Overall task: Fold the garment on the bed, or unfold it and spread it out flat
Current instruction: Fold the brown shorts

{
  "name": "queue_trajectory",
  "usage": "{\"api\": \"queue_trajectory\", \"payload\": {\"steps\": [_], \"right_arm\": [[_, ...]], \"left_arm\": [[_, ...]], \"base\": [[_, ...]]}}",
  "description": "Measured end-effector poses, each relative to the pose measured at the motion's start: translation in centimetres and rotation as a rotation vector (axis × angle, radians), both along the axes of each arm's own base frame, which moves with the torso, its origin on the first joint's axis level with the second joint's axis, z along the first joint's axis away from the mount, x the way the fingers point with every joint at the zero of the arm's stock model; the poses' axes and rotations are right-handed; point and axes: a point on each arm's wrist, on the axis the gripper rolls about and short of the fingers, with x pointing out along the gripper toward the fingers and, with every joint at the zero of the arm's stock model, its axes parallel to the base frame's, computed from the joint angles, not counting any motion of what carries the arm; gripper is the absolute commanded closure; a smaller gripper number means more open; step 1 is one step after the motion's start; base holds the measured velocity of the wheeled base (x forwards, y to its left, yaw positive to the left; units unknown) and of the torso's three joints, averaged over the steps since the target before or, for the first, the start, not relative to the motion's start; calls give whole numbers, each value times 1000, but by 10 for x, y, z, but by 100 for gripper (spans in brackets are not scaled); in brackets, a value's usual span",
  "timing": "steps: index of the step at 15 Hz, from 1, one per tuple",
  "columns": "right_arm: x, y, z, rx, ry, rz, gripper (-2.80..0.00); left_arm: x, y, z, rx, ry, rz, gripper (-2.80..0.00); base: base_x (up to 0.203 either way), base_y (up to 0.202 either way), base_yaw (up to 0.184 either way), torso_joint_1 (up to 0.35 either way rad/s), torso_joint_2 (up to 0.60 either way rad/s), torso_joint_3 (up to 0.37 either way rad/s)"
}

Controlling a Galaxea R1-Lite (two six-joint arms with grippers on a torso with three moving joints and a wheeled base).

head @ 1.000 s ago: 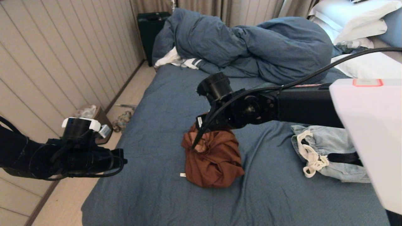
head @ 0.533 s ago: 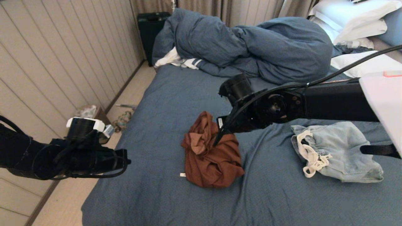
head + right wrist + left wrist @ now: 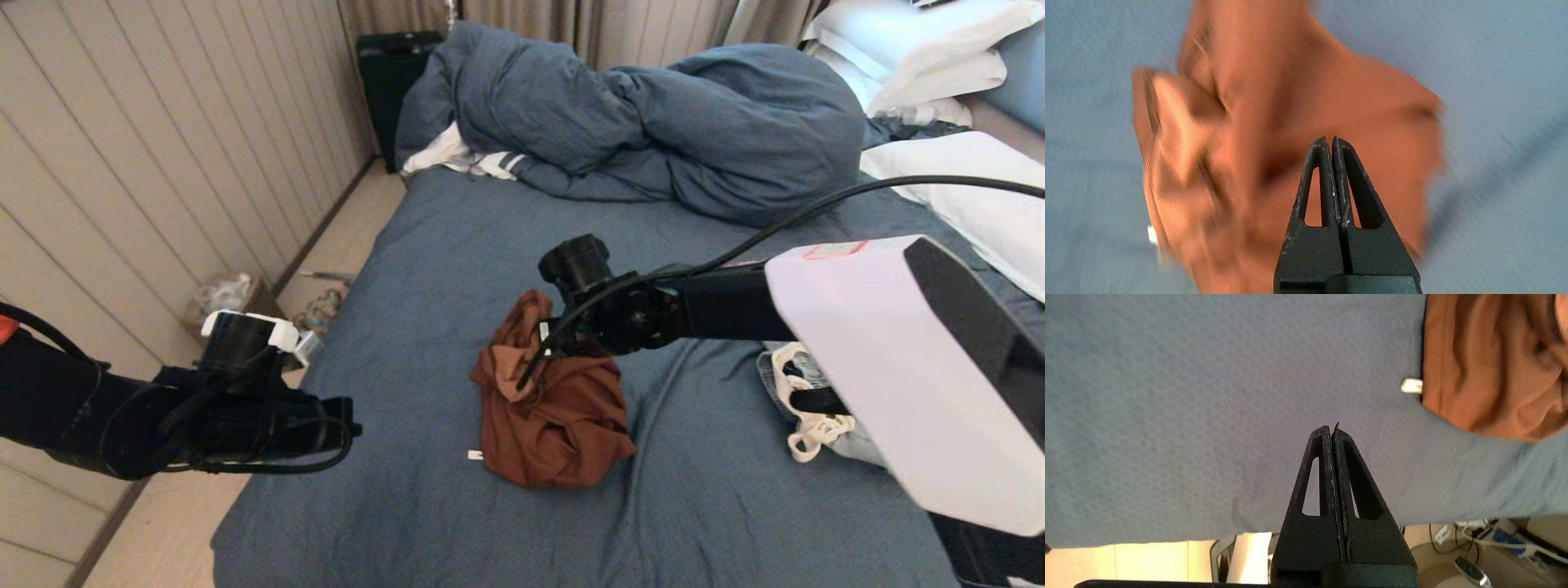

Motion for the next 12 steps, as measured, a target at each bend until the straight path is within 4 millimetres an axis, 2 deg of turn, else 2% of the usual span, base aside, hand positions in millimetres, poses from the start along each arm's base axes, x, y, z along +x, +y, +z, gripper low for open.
{"api": "queue_trajectory", "payload": {"steps": [3,8,10,12], "right_arm": [[10,30,-31,-43,-67,40,0],[-1,79,-76,-137,-153,139,0],[-10,93,-81,-128,-169,165,0],[-12,97,-74,-112,-205,150,0]], "left_arm": [[-3,-2,-3,0,1,-10,0],[-3,-3,-5,-2,-10,-12,0],[-4,-2,-5,-1,-9,-10,0],[-4,-2,-6,0,-8,-11,0]], "base": [[0,0,0,0,0,0],[0,0,0,0,0,0],[0,0,0,0,0,0],[0,0,0,0,0,0]]}}
